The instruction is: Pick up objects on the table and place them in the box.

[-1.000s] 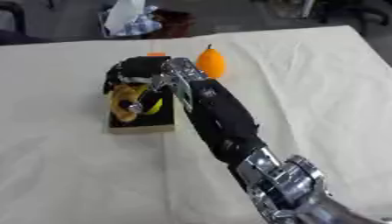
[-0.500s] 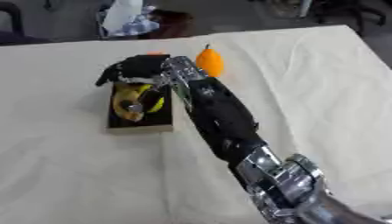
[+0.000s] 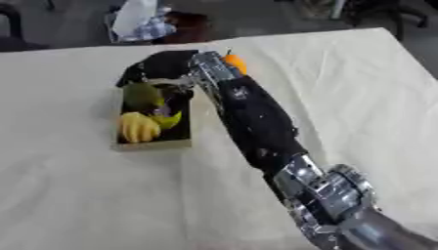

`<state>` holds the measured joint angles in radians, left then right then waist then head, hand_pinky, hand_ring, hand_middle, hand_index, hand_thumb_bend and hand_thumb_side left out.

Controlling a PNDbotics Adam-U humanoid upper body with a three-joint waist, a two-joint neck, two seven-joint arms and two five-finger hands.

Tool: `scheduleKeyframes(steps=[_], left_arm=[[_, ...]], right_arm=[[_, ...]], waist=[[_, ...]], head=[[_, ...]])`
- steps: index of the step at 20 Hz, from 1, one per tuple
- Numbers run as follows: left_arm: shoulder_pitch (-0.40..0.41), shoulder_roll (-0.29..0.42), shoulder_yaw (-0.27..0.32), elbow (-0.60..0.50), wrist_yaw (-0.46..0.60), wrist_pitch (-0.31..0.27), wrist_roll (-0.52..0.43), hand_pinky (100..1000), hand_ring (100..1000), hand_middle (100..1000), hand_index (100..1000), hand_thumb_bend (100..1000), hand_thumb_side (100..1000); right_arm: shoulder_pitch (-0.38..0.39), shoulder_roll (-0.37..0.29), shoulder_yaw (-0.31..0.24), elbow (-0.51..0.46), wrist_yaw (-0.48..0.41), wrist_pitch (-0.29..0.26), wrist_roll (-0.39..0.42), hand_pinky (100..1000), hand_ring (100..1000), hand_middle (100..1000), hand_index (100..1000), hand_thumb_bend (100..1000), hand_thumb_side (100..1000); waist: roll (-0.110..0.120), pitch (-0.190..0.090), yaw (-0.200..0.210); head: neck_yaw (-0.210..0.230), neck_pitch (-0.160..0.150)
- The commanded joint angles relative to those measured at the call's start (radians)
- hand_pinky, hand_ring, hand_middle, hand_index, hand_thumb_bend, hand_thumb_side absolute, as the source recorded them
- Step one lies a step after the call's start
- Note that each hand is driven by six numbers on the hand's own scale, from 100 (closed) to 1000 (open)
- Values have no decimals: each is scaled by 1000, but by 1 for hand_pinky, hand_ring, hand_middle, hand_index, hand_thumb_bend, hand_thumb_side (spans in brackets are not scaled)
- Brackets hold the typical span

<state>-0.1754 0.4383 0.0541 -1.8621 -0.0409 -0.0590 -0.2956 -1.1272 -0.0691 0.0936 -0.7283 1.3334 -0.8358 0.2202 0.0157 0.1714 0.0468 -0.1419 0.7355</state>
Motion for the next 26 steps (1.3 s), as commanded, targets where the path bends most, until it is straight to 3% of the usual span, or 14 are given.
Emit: scheduleKeyframes(steps=[1,7,14,15,17,18,19,26], left_arm=[[-3,16,12,-21,2,0,-1,726,583,693,843,100,744],[-2,14,14,-20,4,3,-3,726,582,694,843,100,748],[-1,14,14,-20,4,3,-4,726,582,694,843,100,748],[1,12,17,-20,4,4,-2,725,583,691,843,100,755],[4,6,18,-20,3,5,-2,726,584,691,842,100,756],[4,5,18,-20,3,5,-3,726,583,691,842,100,756],[4,4,17,-21,3,6,-3,726,583,691,842,100,757],[6,0,17,-21,2,8,-6,726,583,692,842,100,761]], right_arm=[[-35,-55,-36,-9,-49,20,-6,825,820,874,969,100,243],[-46,-123,-91,18,-161,75,11,829,814,877,970,100,221],[-49,-140,-80,-4,-274,110,85,829,814,877,970,100,221],[-43,-146,-86,0,-279,117,91,832,816,896,973,100,276],[-19,-175,-124,36,-268,142,84,834,820,902,973,100,290],[-18,-179,-147,60,-255,157,77,835,823,904,973,100,161],[-20,-180,-165,84,-241,174,67,835,825,906,974,100,304],[-20,-178,-188,155,-165,290,-17,846,846,934,982,100,270]], waist=[[-11,-8,-3],[-16,-9,-8],[-17,-9,-8],[-16,-7,-11],[-15,-5,-8],[-15,-5,-5],[-15,-5,-3],[-15,-4,3]], head=[[7,-16],[14,-17],[14,-17],[18,-19],[16,-19],[12,-18],[9,-17],[-6,-18]])
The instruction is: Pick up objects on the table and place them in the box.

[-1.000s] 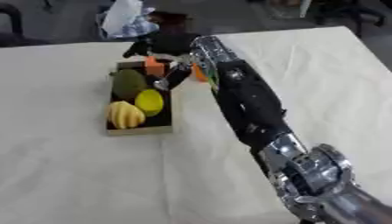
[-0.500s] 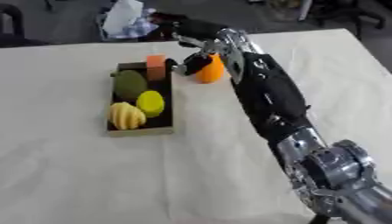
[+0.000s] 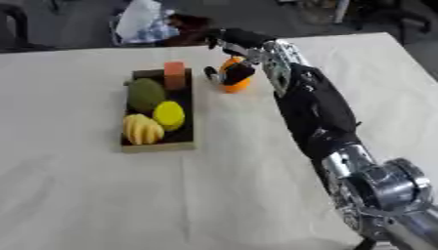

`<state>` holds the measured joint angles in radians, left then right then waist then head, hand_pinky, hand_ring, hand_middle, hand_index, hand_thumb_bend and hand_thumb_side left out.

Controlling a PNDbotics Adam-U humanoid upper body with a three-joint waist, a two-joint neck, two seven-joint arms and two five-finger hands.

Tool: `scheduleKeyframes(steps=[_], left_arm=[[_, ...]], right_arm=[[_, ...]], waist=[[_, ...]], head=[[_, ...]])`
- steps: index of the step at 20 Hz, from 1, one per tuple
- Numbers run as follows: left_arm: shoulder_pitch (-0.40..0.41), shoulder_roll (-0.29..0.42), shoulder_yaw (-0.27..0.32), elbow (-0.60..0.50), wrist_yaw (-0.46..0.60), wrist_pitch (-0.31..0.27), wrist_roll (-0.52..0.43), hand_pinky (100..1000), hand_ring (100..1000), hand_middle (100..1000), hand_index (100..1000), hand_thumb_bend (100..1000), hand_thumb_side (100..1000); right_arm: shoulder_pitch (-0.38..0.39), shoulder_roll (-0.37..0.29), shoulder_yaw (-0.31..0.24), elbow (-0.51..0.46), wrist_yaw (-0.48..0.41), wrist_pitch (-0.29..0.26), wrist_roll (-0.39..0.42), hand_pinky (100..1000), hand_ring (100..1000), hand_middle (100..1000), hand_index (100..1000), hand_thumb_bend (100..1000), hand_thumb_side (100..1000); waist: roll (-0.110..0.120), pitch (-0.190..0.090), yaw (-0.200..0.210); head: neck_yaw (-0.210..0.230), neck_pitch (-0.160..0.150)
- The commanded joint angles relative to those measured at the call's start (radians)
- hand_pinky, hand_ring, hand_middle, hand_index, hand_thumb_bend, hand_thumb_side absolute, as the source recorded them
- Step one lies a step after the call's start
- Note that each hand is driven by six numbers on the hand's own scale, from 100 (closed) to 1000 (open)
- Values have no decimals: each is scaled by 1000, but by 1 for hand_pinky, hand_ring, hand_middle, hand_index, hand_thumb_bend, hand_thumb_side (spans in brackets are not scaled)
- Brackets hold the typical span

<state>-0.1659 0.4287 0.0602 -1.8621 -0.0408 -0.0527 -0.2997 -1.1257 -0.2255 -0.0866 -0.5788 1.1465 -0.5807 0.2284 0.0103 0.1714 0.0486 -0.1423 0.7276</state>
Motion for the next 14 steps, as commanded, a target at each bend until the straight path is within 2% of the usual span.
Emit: scheduleKeyframes(steps=[1,4,9,14], left_arm=[[-4,9,11,-21,2,1,-2,726,583,692,842,100,762],[-4,8,10,-21,2,1,-3,727,583,692,842,100,762],[-1,6,10,-20,0,2,-4,727,582,692,842,100,768],[1,5,11,-19,-1,2,-5,728,583,693,843,100,769]], right_arm=[[-20,-22,-9,12,27,47,-33,847,850,936,981,100,276],[-18,-25,-14,39,46,81,-53,851,861,940,981,100,295],[-15,-41,-15,82,120,152,-82,885,940,969,987,100,277],[-12,-46,-15,134,207,212,-85,851,911,934,976,100,336]], waist=[[-10,-4,2],[-9,-3,4],[-9,-2,7],[-9,-2,7]], head=[[-7,-12],[-6,-14],[-7,-19],[-5,-21]])
